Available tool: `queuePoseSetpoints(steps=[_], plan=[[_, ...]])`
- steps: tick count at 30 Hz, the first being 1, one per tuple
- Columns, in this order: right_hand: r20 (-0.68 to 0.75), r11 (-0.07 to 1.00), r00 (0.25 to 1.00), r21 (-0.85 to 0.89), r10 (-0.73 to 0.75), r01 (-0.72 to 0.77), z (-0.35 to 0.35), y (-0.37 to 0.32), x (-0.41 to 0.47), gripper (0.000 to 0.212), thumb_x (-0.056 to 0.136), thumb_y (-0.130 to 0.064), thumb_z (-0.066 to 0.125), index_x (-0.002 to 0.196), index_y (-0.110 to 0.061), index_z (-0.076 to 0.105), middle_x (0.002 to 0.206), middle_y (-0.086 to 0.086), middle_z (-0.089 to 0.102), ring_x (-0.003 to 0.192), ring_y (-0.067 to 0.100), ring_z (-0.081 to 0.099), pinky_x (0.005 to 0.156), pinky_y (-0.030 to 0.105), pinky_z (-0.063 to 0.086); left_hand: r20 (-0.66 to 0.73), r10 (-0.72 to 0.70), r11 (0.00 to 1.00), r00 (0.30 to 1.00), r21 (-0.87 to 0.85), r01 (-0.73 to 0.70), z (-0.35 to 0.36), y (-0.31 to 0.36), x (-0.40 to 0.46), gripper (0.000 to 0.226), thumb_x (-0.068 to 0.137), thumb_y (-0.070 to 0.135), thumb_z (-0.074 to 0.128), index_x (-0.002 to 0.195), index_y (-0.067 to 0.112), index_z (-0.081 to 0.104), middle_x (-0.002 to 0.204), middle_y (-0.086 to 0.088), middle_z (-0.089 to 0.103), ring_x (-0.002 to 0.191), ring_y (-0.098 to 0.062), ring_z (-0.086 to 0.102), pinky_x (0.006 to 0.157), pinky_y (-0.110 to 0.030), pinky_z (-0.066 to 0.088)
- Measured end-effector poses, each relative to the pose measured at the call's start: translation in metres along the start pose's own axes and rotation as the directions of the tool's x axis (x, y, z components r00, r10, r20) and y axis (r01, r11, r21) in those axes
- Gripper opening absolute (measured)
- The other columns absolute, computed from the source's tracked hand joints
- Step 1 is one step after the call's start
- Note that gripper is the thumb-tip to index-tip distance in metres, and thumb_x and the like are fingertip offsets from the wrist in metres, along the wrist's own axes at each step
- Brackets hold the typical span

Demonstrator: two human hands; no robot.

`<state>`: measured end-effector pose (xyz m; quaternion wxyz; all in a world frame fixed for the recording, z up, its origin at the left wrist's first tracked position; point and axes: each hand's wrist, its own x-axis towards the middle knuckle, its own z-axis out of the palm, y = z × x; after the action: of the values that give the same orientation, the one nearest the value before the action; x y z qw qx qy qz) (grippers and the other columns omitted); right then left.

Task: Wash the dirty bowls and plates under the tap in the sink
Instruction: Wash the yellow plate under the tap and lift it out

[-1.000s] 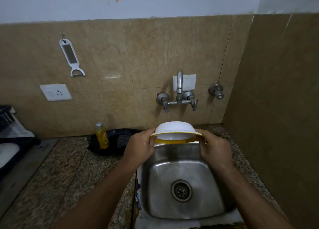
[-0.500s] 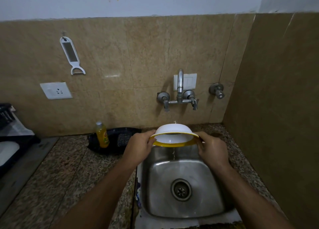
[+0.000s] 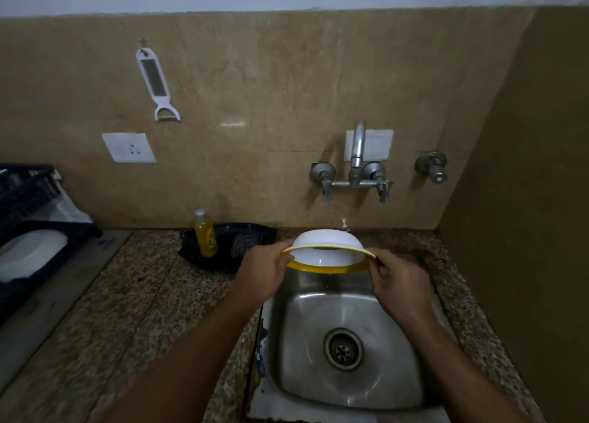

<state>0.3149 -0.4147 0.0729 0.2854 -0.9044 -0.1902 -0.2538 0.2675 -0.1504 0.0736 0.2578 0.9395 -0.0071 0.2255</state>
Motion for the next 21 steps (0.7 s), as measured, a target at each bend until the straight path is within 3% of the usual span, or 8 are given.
queuePoseSetpoints(steps=[3, 5, 8, 12, 16, 19, 21], plan=[[0.105, 0.989, 0.986, 0.077, -0.13, 0.123, 0.022, -0.02, 0.01, 0.043, 0.078, -0.018, 0.075, 0.118, -0.032, 0.069, 0.086, 0.0, 0.076, 0.075, 0.026, 0.071, 0.056, 0.033, 0.053, -0.094, -0.005, 0.998, 0.996, 0.054, 0.01, -0.023, -0.013, -0.016, 0.03, 0.094, 0.038, 0.051, 0.112, 0.026, 0.072, 0.091, -0.003, 0.077, 0.083, -0.024, 0.071, 0.065, -0.026, 0.046], [0.194, 0.963, 0.943, 0.087, -0.269, 0.257, 0.044, -0.046, 0.018, 0.05, 0.08, -0.02, 0.072, 0.127, -0.033, 0.064, 0.083, 0.002, 0.075, 0.072, 0.028, 0.07, 0.054, 0.032, 0.05, -0.131, -0.061, 0.993, 0.989, 0.088, 0.073, -0.046, -0.033, -0.032, 0.031, 0.099, 0.037, 0.049, 0.11, 0.02, 0.073, 0.088, -0.007, 0.077, 0.076, -0.027, 0.071, 0.063, -0.031, 0.047], [0.218, 0.917, 0.893, 0.157, -0.394, 0.367, 0.084, -0.104, 0.027, 0.047, 0.084, -0.025, 0.062, 0.131, -0.03, 0.062, 0.085, 0.007, 0.075, 0.069, 0.031, 0.069, 0.056, 0.033, 0.051, -0.079, -0.252, 0.956, 0.965, 0.137, 0.261, -0.097, -0.075, -0.056, 0.034, 0.098, 0.032, 0.05, 0.123, 0.017, 0.068, 0.108, -0.01, 0.074, 0.094, -0.03, 0.069, 0.078, -0.033, 0.051], [0.109, 0.857, 0.859, 0.211, -0.499, 0.471, 0.131, -0.2, 0.043, 0.047, 0.08, -0.021, 0.065, 0.127, -0.02, 0.067, 0.093, 0.007, 0.076, 0.068, 0.027, 0.071, 0.053, 0.027, 0.051, -0.122, -0.366, 0.895, 0.922, 0.225, 0.385, -0.19, -0.142, -0.091, 0.048, 0.095, 0.037, 0.058, 0.139, 0.018, 0.055, 0.138, -0.008, 0.06, 0.124, -0.026, 0.057, 0.101, -0.032, 0.042], [0.012, 0.808, 0.836, 0.261, -0.549, 0.527, 0.174, -0.308, 0.063, 0.045, 0.081, -0.023, 0.058, 0.124, -0.014, 0.069, 0.085, 0.012, 0.076, 0.061, 0.03, 0.069, 0.048, 0.028, 0.049, -0.249, -0.512, 0.719, 0.822, 0.398, 0.569, -0.299, -0.231, -0.136, 0.08, 0.087, 0.073, 0.031, 0.15, 0.023, 0.038, 0.156, -0.004, 0.037, 0.145, -0.023, 0.031, 0.115, -0.041, 0.03], [0.002, 0.78, 0.817, 0.299, -0.576, 0.549, 0.205, -0.388, 0.076, 0.044, 0.084, -0.018, 0.065, 0.128, -0.015, 0.067, 0.077, 0.016, 0.074, 0.054, 0.033, 0.066, 0.048, 0.031, 0.05, -0.31, -0.594, 0.567, 0.742, 0.493, 0.66, -0.374, -0.29, -0.165, 0.08, 0.09, 0.076, 0.023, 0.154, 0.028, 0.026, 0.163, -0.002, 0.022, 0.151, -0.025, 0.014, 0.119, -0.05, 0.021], [-0.017, 0.76, 0.803, 0.311, -0.596, 0.57, 0.226, -0.436, 0.082, 0.043, 0.084, -0.014, 0.071, 0.127, -0.014, 0.067, 0.073, 0.016, 0.073, 0.051, 0.033, 0.065, 0.046, 0.031, 0.05, -0.305, -0.692, 0.461, 0.654, 0.511, 0.726, -0.408, -0.323, -0.177, 0.081, 0.09, 0.077, 0.021, 0.156, 0.031, 0.016, 0.165, -0.001, 0.011, 0.152, -0.025, 0.005, 0.12, -0.054, 0.012]])
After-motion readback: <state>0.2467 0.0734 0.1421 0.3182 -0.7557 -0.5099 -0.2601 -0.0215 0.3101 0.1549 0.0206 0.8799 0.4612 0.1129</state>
